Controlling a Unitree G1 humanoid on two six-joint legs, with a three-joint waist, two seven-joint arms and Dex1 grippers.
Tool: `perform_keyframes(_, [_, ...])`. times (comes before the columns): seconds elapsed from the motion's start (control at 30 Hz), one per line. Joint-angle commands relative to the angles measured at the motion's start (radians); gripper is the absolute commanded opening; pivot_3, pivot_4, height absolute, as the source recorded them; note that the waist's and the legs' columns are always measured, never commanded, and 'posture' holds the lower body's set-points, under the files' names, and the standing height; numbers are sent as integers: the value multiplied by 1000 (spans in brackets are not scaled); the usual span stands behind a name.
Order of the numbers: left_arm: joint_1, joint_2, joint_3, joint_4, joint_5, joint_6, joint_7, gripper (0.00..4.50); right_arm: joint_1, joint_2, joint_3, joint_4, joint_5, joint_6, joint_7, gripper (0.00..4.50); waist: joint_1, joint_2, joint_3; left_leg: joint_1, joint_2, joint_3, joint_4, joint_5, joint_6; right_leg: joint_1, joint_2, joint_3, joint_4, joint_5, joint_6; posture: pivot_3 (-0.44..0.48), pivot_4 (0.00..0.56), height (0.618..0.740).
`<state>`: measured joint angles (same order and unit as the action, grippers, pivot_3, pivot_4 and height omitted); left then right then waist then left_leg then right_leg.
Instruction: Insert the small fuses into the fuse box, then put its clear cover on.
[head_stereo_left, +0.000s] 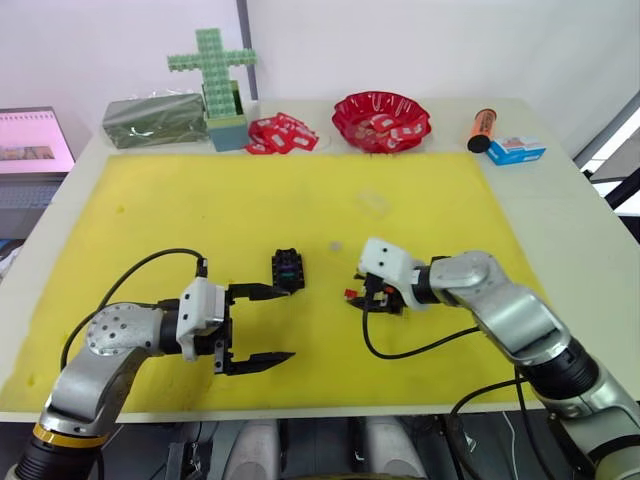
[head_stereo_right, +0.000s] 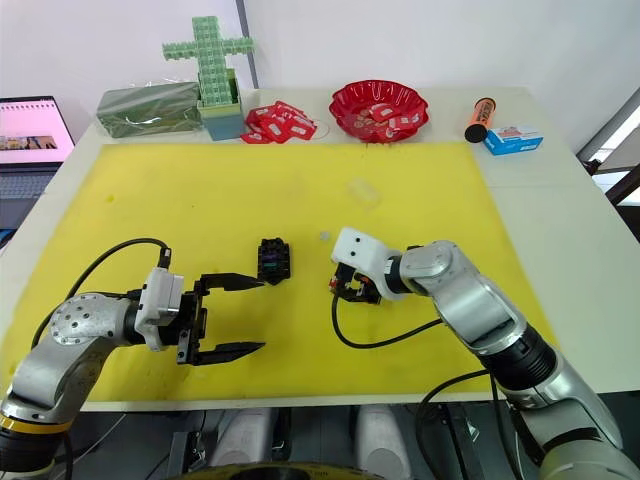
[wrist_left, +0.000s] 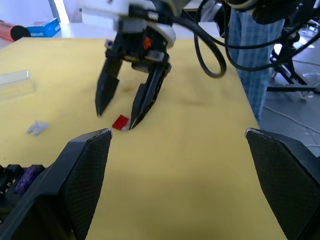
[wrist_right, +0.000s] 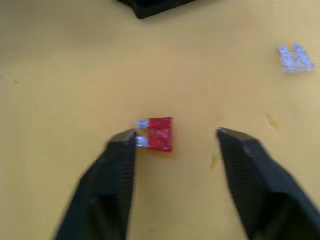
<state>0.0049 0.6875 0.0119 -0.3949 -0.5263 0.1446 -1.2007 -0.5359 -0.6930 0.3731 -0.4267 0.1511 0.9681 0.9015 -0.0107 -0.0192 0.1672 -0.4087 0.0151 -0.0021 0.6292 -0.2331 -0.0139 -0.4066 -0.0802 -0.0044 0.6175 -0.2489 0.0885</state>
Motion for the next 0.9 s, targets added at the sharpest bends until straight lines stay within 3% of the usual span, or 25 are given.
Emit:
perform_keyframes(0.03, [11, 3, 12, -22, -4, -38, -9, 4500, -55, 11, -166, -17, 153, 77, 57, 3786, 0, 0, 0, 0, 0, 0, 0, 0, 0, 0, 0, 0, 0, 0, 0, 0, 150, 740])
perform_keyframes(0.1, [17, -3, 12, -28, -7, -49, -5, 4500, -71, 21, -217, 18, 204, 102, 64, 4459, 0, 0, 0, 0, 0, 0, 0, 0, 0, 0, 0, 0, 0, 0, 0, 0, 150, 740])
perform_keyframes(0.27, [29, -7, -8, -35, 4, -66, 0, 4500, -85, -17, -226, 145, 280, 116, 138, 4459, 1, 0, 0, 0, 0, 0, 0, 0, 0, 1, 0, 0, 0, 0, 0, 0, 150, 740])
perform_keyframes(0.53, [49, -5, -7, -50, 2, -65, 16, 4500, -58, -23, -158, 134, 257, 15, 113, 4459, -2, 0, 0, 0, 0, 0, 0, 0, 0, 0, 1, 0, -1, 0, 0, 0, 150, 740])
perform_keyframes(0.8, [70, -2, 7, -63, -3, -68, 30, 4500, 30, -29, -145, -1, 175, -117, 0, 4459, 4, 0, 0, 0, 0, 0, 1, 0, 0, 1, 0, 0, -1, 0, 0, 0, 150, 740])
perform_keyframes(0.9, [97, 6, 30, -76, -11, -65, 41, 4500, 168, 3, -172, -164, 131, -227, -101, 4459, 3, -1, 0, 0, 0, 0, 0, 0, 0, 1, 0, 0, -1, 0, 0, 0, 150, 740])
